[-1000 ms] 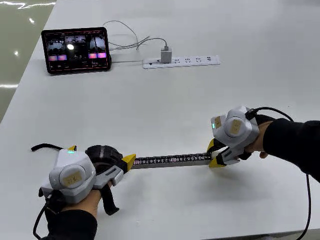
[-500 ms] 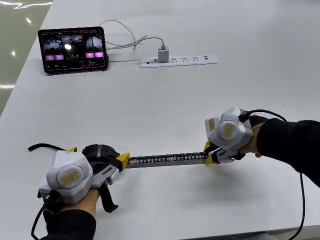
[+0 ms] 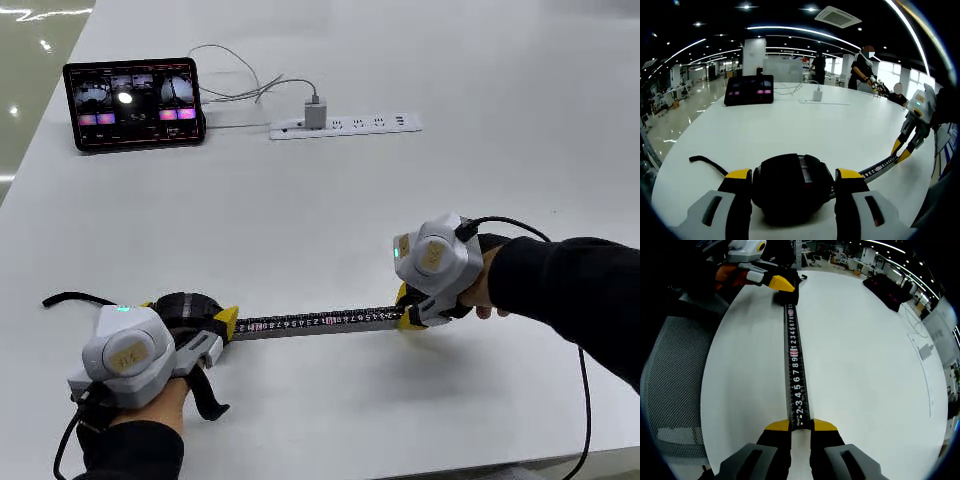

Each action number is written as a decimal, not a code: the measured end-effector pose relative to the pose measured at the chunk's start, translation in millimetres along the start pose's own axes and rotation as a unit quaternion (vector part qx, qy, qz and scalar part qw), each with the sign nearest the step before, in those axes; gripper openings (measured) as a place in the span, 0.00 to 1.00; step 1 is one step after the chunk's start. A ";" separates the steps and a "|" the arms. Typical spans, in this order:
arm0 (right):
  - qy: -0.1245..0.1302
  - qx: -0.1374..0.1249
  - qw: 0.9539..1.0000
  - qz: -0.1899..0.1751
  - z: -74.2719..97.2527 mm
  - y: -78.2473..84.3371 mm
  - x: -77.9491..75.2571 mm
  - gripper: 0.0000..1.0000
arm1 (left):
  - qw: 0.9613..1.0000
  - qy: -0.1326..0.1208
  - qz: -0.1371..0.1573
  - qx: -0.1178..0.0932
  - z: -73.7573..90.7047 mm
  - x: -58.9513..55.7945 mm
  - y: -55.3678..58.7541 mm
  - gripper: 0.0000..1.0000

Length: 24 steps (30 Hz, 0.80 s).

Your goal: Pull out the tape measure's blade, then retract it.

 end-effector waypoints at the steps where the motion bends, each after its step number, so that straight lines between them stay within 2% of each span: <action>1: -0.001 0.003 1.000 0.000 -0.1 -0.3 -0.2 0.09 | 1.000 0.000 0.000 0.001 -0.1 0.5 0.2 0.62; 2: -0.001 0.005 1.000 0.000 -0.2 -1.0 -0.5 0.09 | 1.000 0.002 0.002 0.002 -0.2 0.5 0.5 0.62; 3: -0.004 0.011 1.000 -0.020 -0.1 -0.6 -0.9 0.09 | 1.000 0.003 0.001 0.001 -0.7 0.9 0.3 0.61; 5: -0.004 0.016 0.999 -0.033 -0.4 -1.1 -2.0 0.09 | 1.000 0.003 0.001 0.004 -0.6 1.0 0.5 0.61; 8: 0.001 0.029 0.999 -0.015 -0.9 -2.6 -0.7 0.09 | 1.000 0.003 0.006 0.011 -1.4 1.8 1.3 0.62; 10: -0.001 0.035 0.999 -0.021 -1.1 -2.6 -1.9 0.09 | 1.000 0.001 0.017 0.021 -2.6 2.8 3.8 0.62; 15: -0.002 0.037 0.999 -0.027 -0.8 -1.4 -2.5 0.09 | 1.000 0.001 0.001 0.021 -3.0 1.8 4.2 0.61; 18: -0.001 0.031 0.999 -0.023 -0.6 -1.0 -1.7 0.09 | 1.000 0.000 -0.011 0.029 -3.0 1.8 4.2 0.60; 24: -0.005 0.031 0.999 -0.022 -1.2 -1.9 -2.8 0.08 | 0.999 0.002 -0.008 0.038 -2.8 1.9 5.4 0.59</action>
Point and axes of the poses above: the centre of the closed fingertips' face, and the gripper's own axes: z roughly backward along the fingers, x roughly to its left, y roughly out of its underside, the point moved 3 cm from there along z, roughly backward along the fingers, and after that the axes turned 6 degrees about x, right-handed, at the moved point
